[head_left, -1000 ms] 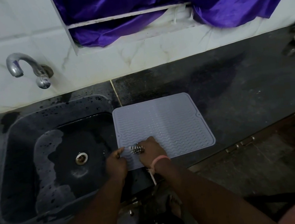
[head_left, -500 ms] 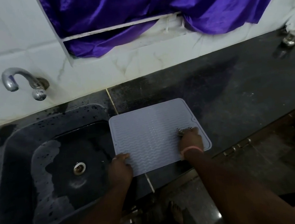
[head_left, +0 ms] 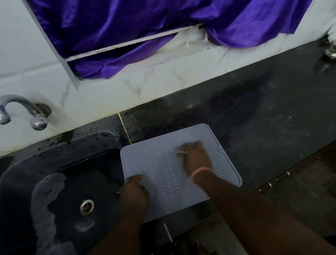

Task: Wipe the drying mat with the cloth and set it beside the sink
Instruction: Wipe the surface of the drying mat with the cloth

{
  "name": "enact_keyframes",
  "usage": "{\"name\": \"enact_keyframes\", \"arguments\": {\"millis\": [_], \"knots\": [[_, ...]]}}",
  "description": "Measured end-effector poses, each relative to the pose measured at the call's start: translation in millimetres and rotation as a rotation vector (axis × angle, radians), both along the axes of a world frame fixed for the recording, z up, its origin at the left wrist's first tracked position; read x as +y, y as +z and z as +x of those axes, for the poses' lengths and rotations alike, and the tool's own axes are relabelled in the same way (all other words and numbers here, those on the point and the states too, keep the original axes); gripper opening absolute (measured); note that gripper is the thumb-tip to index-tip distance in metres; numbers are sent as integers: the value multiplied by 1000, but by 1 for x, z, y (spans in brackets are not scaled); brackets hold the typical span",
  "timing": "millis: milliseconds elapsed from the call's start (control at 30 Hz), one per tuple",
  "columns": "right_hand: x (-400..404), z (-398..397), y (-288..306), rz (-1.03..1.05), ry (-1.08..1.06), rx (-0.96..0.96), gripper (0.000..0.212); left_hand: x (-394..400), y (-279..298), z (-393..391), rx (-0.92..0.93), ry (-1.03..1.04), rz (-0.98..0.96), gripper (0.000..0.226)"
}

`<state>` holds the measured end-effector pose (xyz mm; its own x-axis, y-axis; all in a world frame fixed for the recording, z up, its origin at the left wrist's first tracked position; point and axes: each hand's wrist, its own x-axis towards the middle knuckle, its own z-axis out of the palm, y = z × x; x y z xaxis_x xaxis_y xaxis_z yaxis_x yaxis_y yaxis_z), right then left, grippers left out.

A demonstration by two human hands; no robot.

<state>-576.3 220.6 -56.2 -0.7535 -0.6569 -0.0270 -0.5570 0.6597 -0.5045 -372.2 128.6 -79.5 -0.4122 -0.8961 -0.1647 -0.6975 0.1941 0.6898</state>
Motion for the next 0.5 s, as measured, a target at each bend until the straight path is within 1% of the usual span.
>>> {"name": "enact_keyframes", "arguments": {"millis": [67, 100, 200, 267, 333, 400, 467, 500], "knots": [[10, -49, 1, 101, -225, 8, 41, -5, -1, -8, -38, -94, 52, 43], [14, -68, 1, 138, -277, 4, 40, -7, -2, -10, -75, -137, 74, 44], [11, -97, -7, 203, -274, -4, 36, -9, -6, -7, -166, -202, 56, 49], [-6, -88, -14, 276, -204, -8, 40, -9, -8, -5, -169, -181, 34, 50], [-27, -57, -17, 318, -120, 34, 47, -11, -9, -4, -189, -169, 11, 49], [-50, -10, -16, 312, 55, 45, 52, -15, -6, -5, -219, -121, 23, 45], [-71, 40, -20, 258, 260, -24, 52, -18, -3, -9, -207, -49, 43, 37], [-79, 61, -23, 226, 314, -97, 49, -21, -1, -11, -178, -15, 63, 34]]}}
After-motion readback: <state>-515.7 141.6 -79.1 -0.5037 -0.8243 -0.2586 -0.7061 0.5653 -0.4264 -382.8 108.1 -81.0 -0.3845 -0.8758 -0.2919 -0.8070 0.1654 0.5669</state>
